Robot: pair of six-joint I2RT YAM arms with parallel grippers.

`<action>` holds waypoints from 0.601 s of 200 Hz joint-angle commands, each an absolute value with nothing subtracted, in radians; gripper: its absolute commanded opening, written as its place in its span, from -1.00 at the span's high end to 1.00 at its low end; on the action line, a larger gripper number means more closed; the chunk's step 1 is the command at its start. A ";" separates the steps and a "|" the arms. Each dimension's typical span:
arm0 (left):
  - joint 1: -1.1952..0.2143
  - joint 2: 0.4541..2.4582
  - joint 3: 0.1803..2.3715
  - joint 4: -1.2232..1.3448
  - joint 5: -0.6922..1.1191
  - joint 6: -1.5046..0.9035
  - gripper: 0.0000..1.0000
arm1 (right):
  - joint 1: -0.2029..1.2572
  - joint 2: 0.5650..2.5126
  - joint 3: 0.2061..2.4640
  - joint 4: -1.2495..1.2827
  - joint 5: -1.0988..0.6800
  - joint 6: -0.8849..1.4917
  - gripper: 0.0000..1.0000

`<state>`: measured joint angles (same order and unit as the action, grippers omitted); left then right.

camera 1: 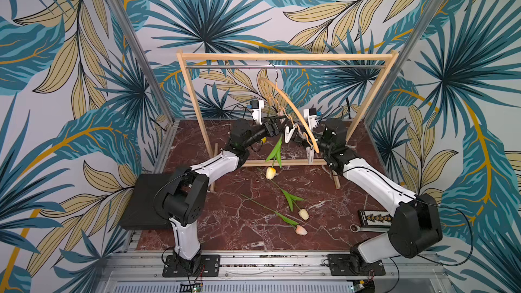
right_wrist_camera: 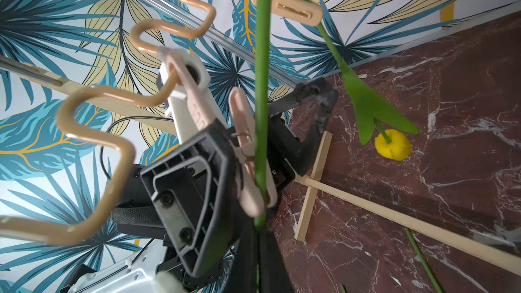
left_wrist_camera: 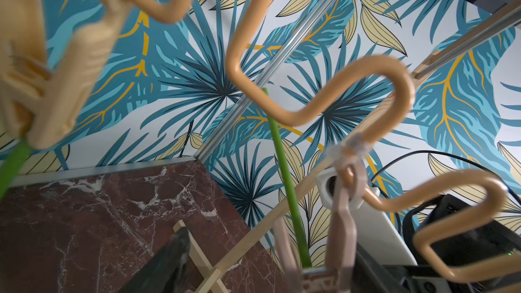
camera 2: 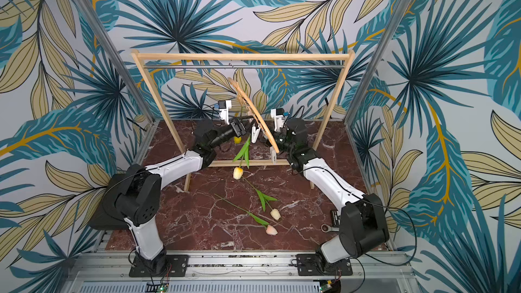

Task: Dry the flowers on a clothes hanger
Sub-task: Clamp the flower onto the hanger.

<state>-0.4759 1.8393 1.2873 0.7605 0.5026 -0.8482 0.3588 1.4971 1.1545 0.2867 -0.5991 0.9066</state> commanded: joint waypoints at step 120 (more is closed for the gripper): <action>-0.466 1.408 0.987 0.155 0.313 -0.558 -0.82 | 0.317 1.404 0.975 0.005 -0.501 0.736 0.30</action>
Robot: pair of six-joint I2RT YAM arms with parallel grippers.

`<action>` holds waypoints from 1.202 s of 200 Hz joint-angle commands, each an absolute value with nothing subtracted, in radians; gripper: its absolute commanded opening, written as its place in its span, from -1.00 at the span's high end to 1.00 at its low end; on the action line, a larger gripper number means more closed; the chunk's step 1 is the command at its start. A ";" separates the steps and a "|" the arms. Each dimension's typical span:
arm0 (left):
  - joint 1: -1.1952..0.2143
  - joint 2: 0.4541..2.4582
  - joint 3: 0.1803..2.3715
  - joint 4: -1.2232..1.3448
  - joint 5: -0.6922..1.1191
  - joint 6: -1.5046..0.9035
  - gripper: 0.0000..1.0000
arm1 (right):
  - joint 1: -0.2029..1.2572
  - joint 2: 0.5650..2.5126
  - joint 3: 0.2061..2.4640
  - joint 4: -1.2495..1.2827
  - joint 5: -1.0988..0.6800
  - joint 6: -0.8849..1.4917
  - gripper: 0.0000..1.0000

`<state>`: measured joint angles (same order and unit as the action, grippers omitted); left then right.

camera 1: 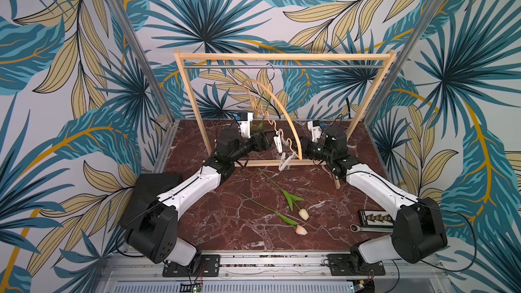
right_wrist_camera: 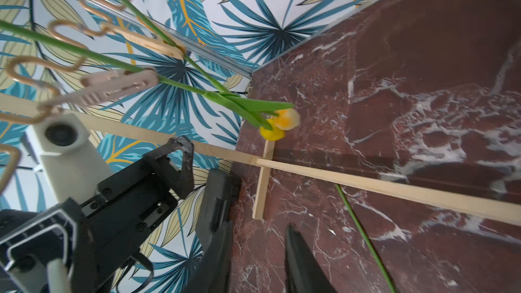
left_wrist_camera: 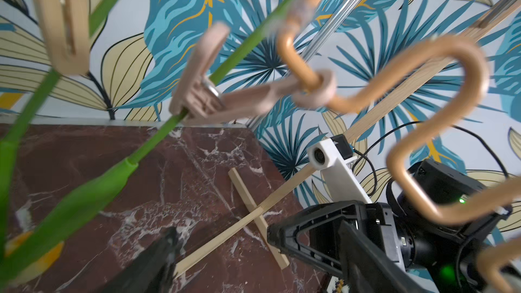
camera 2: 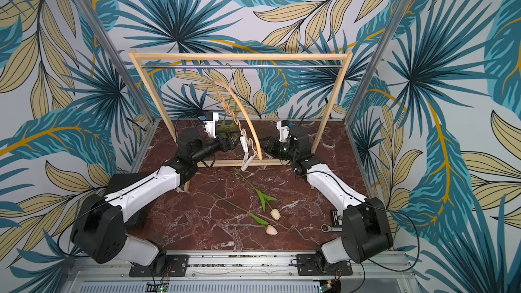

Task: Dry the flowers on a clothes hanger
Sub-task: Clamp the flower onto the hanger, then pick up the flower at the center of the board.

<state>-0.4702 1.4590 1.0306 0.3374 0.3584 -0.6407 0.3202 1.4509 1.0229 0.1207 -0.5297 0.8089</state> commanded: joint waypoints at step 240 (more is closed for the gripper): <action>-0.434 0.974 0.848 -0.627 -0.290 -1.018 -0.70 | 0.827 1.466 0.744 -0.231 -0.186 0.430 0.20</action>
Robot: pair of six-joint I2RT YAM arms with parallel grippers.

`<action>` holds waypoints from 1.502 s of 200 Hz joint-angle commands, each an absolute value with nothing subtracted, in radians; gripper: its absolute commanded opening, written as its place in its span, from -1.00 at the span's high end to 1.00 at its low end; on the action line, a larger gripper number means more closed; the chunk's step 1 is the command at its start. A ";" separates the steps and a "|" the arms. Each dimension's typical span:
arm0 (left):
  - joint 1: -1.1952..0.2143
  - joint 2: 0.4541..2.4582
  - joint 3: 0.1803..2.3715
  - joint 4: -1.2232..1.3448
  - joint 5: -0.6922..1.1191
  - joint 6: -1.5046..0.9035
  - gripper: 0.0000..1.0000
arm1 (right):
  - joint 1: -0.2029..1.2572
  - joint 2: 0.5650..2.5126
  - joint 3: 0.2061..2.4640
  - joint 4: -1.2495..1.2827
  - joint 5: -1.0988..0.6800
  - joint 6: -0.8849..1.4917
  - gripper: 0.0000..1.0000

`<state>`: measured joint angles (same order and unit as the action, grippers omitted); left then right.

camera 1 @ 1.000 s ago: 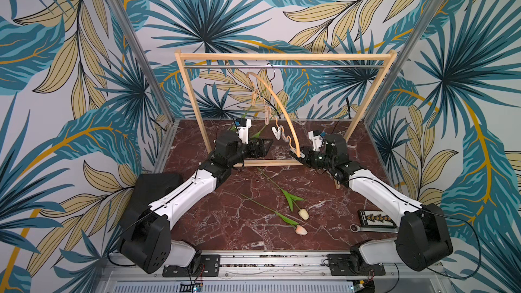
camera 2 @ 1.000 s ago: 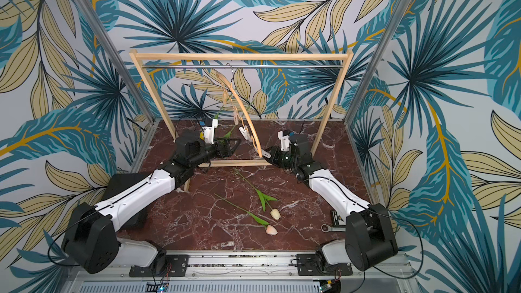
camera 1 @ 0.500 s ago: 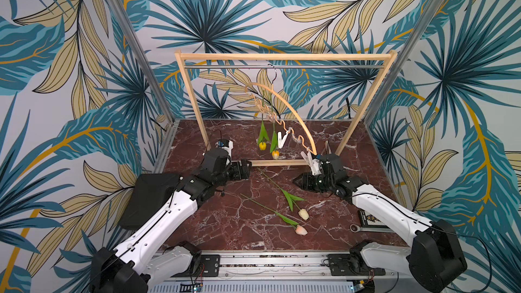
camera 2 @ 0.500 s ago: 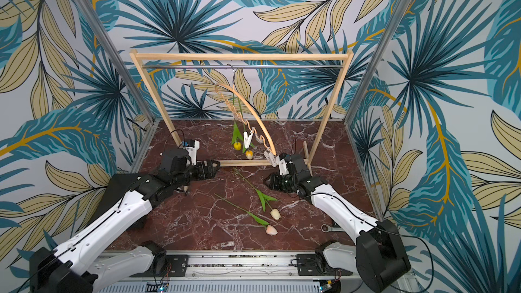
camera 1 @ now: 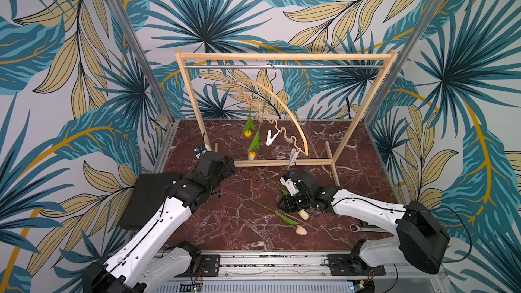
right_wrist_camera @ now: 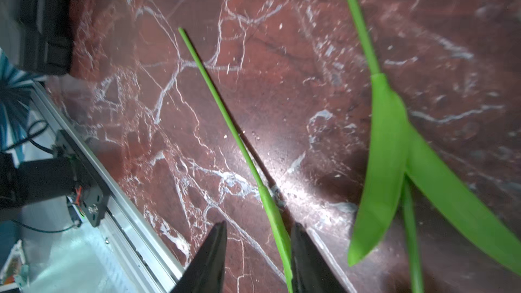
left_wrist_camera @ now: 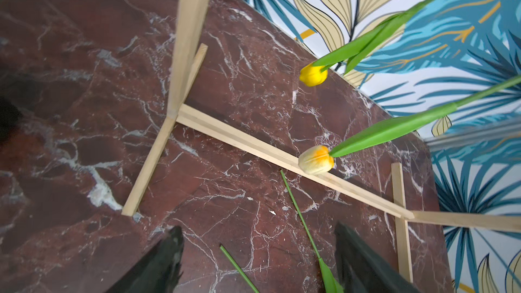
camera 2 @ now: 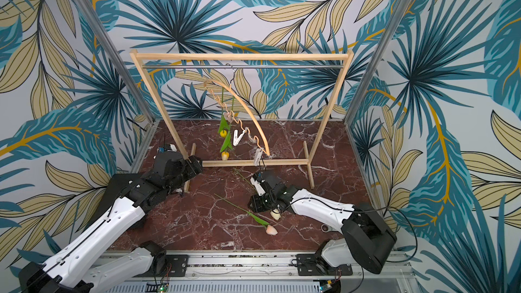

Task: Dry the flowers on a clothes hanger
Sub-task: Pick up the flower at the center of the board.

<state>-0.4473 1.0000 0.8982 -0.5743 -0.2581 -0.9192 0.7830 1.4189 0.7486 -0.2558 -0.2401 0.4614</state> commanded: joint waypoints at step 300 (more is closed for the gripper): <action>-0.440 1.002 0.819 -0.641 -0.179 -0.978 -0.43 | 0.933 1.715 1.010 -0.375 -0.147 0.235 1.00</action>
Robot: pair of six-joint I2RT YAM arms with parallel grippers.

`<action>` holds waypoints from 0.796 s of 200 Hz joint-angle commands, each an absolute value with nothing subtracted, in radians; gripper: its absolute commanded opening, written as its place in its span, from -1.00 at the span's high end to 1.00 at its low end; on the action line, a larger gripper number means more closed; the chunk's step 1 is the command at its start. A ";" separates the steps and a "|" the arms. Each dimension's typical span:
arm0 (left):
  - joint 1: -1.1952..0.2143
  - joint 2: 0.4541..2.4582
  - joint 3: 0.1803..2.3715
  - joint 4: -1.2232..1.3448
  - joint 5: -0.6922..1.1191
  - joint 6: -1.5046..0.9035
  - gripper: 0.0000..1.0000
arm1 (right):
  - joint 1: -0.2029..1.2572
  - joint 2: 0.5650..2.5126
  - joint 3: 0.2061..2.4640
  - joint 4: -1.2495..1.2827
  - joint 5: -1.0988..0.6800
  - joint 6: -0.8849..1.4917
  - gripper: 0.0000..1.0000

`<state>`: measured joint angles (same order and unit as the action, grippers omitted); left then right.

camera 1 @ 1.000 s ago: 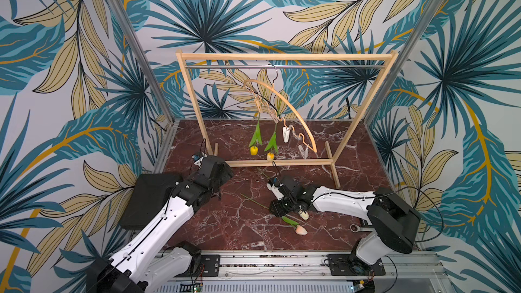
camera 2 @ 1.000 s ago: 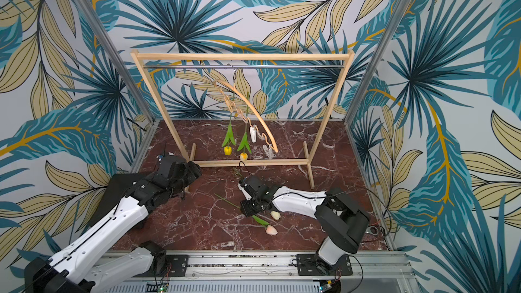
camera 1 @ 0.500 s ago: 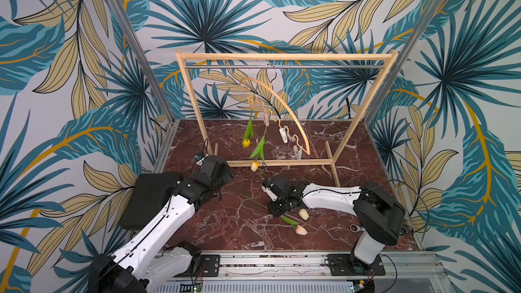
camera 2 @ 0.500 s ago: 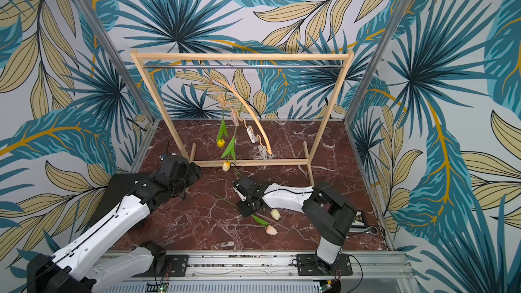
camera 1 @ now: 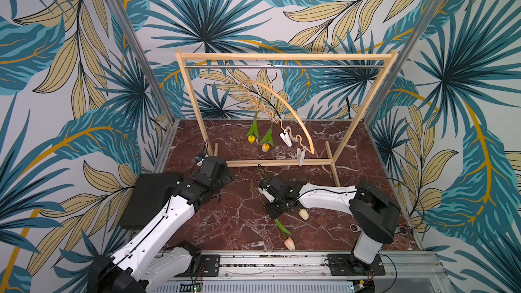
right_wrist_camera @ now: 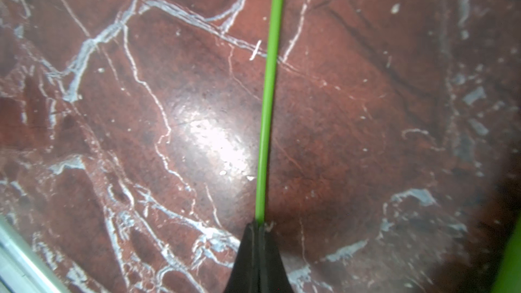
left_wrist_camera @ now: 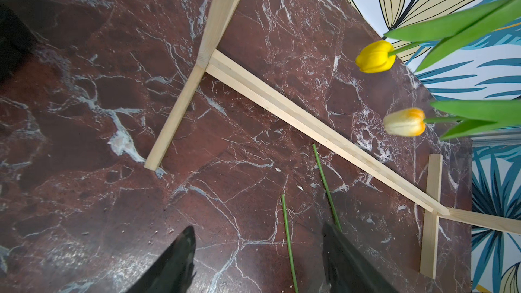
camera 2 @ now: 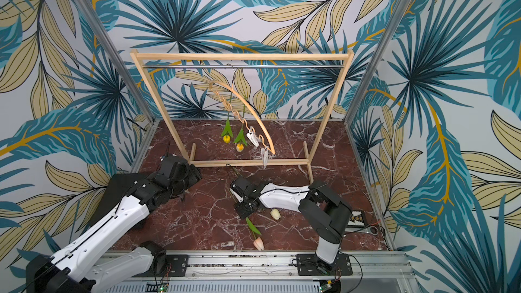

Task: Dry the flowers on a clothes hanger
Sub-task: Pick up the flower at the center of the board.

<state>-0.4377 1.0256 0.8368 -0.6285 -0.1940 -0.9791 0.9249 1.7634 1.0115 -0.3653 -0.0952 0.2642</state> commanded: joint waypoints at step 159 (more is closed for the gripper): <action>-0.494 0.949 0.646 -0.259 0.156 -1.098 -0.10 | 0.940 1.568 1.246 -0.350 -0.253 0.320 1.00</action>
<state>-0.4831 0.9607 0.6830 -0.3676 0.1051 -1.0523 0.9321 1.5963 1.2346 -0.3668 -0.2276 0.2920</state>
